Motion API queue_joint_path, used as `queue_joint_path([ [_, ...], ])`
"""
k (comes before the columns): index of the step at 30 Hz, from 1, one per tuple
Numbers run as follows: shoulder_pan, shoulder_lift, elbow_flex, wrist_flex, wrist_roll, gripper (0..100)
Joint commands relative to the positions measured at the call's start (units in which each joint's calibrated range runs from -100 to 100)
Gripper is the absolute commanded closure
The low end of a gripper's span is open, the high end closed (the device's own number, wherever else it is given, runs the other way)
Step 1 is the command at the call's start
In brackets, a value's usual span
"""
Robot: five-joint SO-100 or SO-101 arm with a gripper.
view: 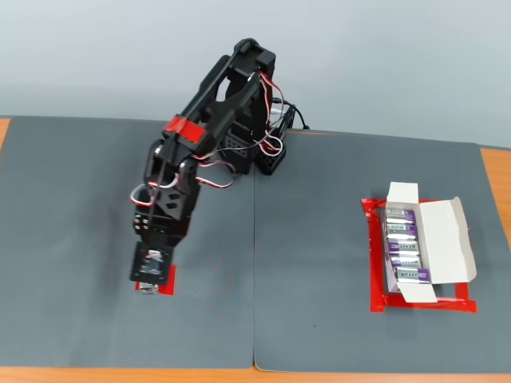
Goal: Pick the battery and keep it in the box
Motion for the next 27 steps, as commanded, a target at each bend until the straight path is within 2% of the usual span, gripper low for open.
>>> queue_joint_path([
  [1, 0.64, 0.30, -3.17, -0.91, 1.77, 98],
  [4, 0.71, 1.24, -3.26, -0.91, 3.23, 98],
  [14, -0.56, 1.49, -3.26, -0.91, 3.23, 97],
  [17, -0.63, 1.57, -3.26, -1.00, 2.91, 90],
  [23, -0.63, 3.86, -4.53, -1.00, 3.02, 69],
  [27, -0.71, 5.81, -6.33, -1.00, 2.91, 66],
])
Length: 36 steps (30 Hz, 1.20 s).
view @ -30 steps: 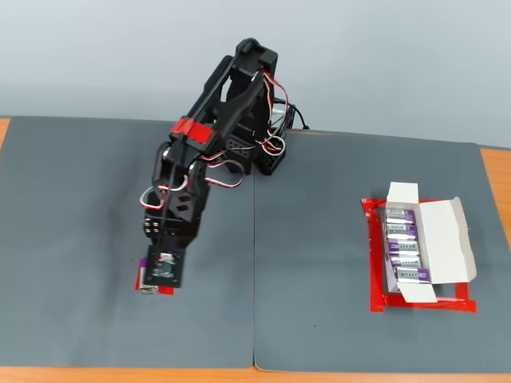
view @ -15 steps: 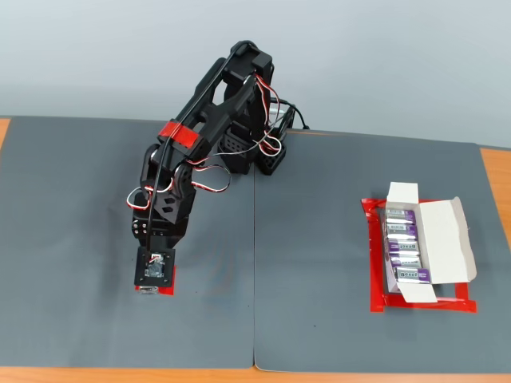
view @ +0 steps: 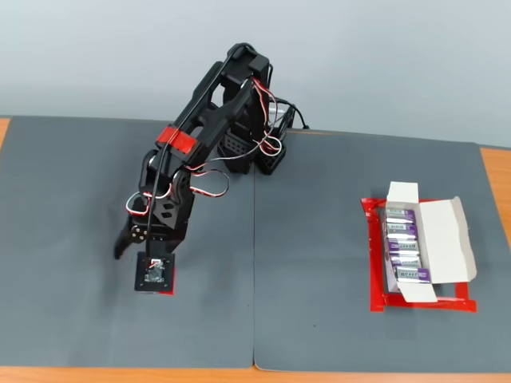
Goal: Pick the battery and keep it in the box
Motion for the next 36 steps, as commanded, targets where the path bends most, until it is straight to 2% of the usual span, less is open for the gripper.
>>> queue_joint_path([
  [1, -0.12, 0.54, -3.73, -0.82, -0.16, 66],
  [11, 0.48, 6.22, -6.36, -4.82, -0.11, 66],
  [36, -0.19, 8.77, -1.02, -3.86, 0.20, 66],
])
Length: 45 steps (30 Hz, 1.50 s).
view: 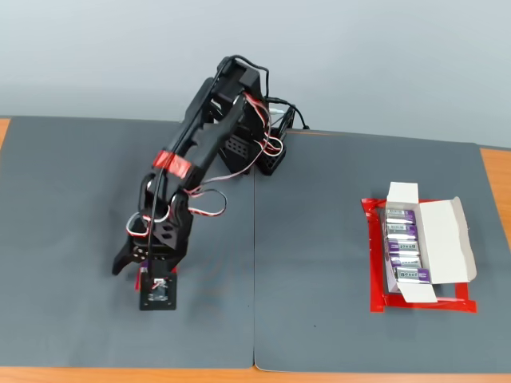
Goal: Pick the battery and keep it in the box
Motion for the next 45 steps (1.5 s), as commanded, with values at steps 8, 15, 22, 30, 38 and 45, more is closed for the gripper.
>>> queue_joint_path([
  [8, 0.18, -0.83, 1.59, 0.04, 0.00, 66],
  [15, 0.10, -0.24, 1.50, -0.65, 0.05, 66],
  [22, 0.03, -0.24, 1.50, -0.65, -0.16, 66],
  [30, 0.10, -0.24, 1.50, 0.04, -0.31, 71],
  [38, 0.10, -0.24, 1.50, 0.13, -0.26, 89],
  [45, 0.10, -0.41, 1.77, 0.13, -0.31, 95],
])
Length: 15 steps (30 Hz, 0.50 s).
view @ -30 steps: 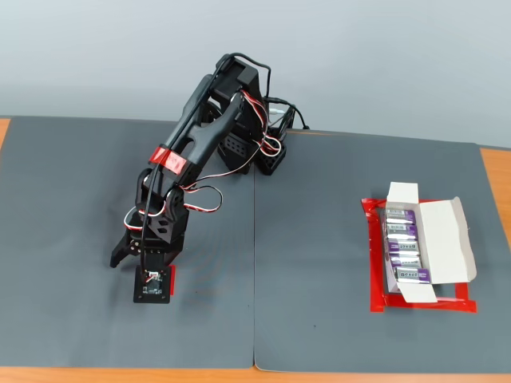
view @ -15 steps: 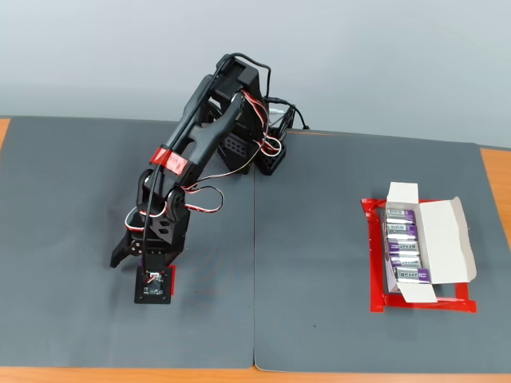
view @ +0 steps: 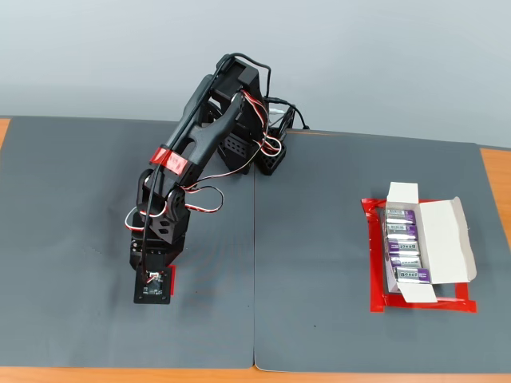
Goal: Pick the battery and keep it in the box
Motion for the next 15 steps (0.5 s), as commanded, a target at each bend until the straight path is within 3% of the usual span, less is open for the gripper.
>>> queue_joint_path([
  [1, -0.27, -0.41, -0.11, 0.30, -0.17, 96],
  [10, -0.27, -3.04, -0.57, 0.39, -0.27, 97],
  [15, -0.34, -6.85, -1.29, 0.39, -3.82, 97],
])
